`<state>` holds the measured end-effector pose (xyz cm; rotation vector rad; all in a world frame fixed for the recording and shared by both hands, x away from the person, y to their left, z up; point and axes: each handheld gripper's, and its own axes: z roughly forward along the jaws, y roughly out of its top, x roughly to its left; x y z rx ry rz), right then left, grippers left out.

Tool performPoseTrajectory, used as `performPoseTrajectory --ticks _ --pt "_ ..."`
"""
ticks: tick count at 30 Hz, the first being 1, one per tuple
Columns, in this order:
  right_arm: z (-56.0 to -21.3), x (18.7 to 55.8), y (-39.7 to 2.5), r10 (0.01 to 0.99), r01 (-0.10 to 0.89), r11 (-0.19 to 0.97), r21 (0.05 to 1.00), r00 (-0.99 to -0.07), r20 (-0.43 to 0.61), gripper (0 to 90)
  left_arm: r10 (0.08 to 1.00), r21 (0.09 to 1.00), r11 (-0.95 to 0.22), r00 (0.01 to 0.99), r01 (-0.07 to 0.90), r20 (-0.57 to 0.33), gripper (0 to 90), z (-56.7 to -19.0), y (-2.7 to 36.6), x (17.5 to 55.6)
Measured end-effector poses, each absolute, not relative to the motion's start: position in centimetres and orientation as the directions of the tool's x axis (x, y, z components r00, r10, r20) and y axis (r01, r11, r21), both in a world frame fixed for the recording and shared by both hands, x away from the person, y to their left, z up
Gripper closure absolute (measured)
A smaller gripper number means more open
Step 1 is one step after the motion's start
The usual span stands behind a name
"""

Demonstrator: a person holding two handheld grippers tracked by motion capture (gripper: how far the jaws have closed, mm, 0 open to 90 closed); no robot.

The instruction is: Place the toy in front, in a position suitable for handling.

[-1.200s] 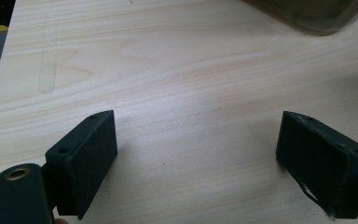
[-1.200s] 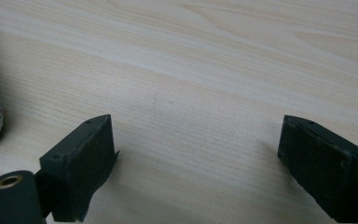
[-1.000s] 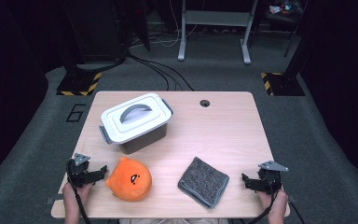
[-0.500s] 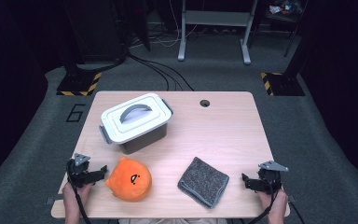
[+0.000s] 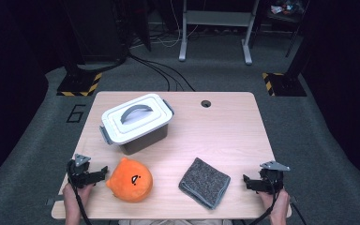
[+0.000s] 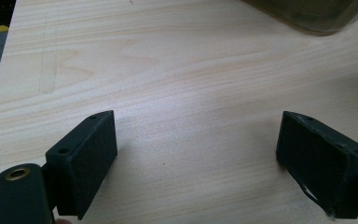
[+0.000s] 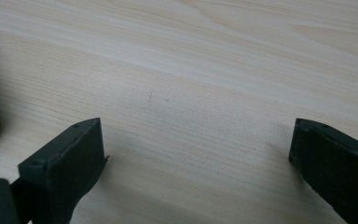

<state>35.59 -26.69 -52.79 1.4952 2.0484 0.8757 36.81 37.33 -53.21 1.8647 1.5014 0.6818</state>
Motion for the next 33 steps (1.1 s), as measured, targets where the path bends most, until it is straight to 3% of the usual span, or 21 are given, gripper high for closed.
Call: performPoseTrajectory --ticks 9,33 --pt "-51.2 35.2 -25.8 0.943 0.636 0.215 0.741 -0.333 0.012 1.5 0.977 0.751 -0.141 0.213 0.645 0.001 12.1 -53.2 37.3 36.8" --pt "-48.8 34.5 -18.2 0.835 0.552 0.345 0.759 -0.550 0.021 0.0 0.977 0.751 -0.142 0.212 0.644 0.003 12.1 -53.2 37.3 36.8"
